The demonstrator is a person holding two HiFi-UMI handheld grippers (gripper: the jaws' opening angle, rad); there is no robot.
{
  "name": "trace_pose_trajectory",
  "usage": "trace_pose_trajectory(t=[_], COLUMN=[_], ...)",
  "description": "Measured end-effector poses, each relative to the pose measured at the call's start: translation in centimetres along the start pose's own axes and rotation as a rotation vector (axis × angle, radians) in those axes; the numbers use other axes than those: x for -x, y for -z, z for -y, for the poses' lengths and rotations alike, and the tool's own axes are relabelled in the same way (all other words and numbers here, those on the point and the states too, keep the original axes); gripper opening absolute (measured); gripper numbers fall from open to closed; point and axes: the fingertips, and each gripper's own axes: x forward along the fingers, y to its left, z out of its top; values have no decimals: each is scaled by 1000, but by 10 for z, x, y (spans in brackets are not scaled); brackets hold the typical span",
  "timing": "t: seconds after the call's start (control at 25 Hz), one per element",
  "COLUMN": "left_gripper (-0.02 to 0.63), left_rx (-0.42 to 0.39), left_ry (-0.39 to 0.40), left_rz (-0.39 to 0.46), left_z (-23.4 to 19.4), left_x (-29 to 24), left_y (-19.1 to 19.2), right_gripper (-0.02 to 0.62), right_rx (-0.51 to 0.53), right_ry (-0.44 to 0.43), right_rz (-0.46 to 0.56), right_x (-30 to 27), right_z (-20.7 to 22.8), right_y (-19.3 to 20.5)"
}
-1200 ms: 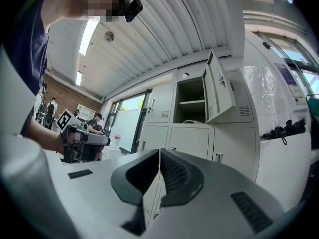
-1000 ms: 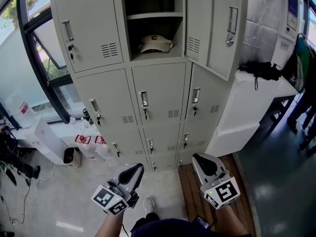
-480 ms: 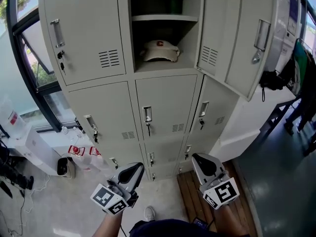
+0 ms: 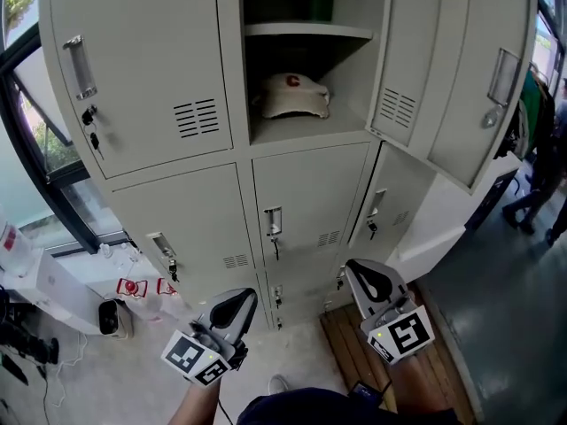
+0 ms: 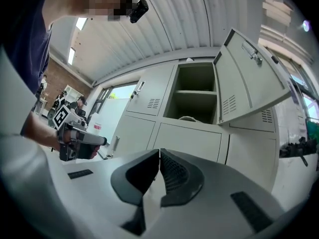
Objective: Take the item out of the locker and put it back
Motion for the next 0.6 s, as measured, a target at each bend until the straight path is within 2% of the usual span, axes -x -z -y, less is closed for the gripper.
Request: trace_pose_trajectory(t=[0.24,0.6], left_gripper=[3,3], left_rx=[-1,-4], left_ry=[31,48], left_rz=[13,26], left_z=[-25,-40], left_x=[4,9], left_y=[-10,-14], right_gripper=[9,9], right_rx=[121,262], right_ry=[49,71], right_rz=[35,40], right_x=[-36,-83], right_z=[12,31], right_y=[-38,-82])
